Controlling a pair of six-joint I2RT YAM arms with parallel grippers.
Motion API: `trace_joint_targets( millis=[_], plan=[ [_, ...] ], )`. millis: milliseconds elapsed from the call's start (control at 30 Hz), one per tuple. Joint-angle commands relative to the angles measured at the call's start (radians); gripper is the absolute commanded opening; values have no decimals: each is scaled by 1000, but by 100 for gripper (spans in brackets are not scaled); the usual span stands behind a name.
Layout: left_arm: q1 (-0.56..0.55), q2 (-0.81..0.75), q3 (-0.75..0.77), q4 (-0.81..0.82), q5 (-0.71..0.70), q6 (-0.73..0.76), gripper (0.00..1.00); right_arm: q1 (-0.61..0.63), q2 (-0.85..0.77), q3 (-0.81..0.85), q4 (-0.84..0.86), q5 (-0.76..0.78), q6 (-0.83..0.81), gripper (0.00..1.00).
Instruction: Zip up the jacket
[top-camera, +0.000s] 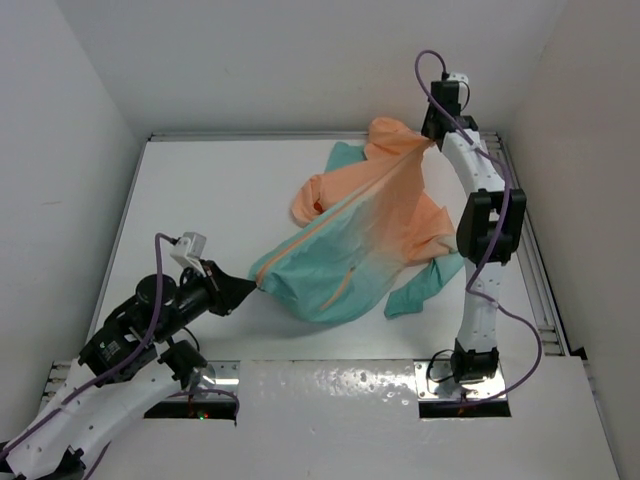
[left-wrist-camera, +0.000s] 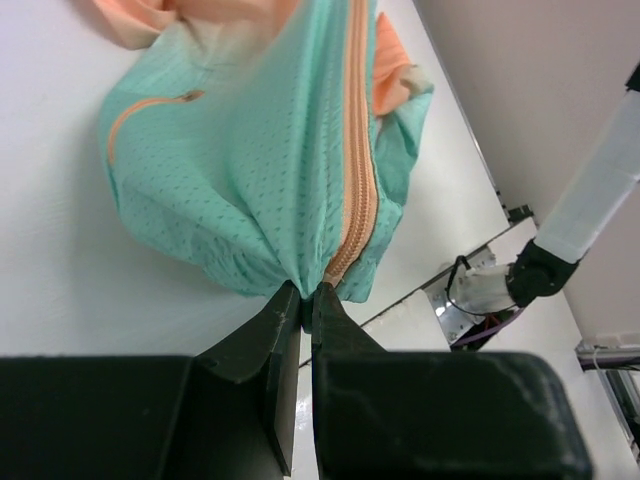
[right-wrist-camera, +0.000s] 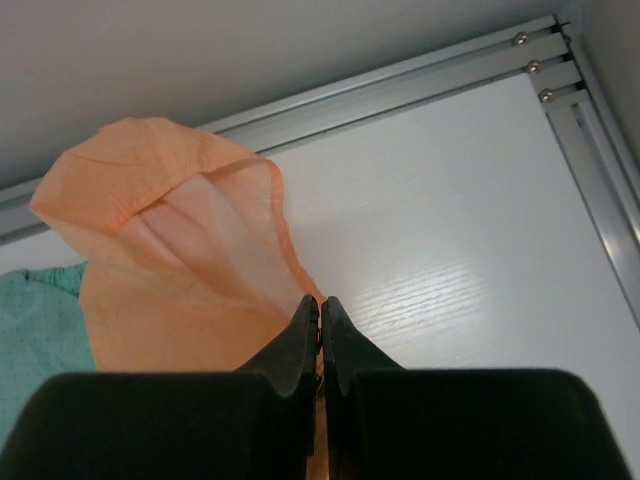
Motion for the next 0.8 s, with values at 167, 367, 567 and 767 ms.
trace_joint_targets(
  millis=[167, 367, 567, 767],
  plan=[
    [-9, -23, 90, -98, -151, 3, 0, -111, -56, 66, 34, 51, -17, 0],
    [-9, -15, 81, -109, -187, -4, 0, -124, -90, 43, 45, 45, -20, 0],
    [-9, 67, 55, -26, -153, -17, 19, -119, -253, -211, 163, -96, 113, 0],
    [-9, 176, 153, 38, -266, 6, 86, -75, -482, -739, 491, -358, 288, 53]
  ],
)
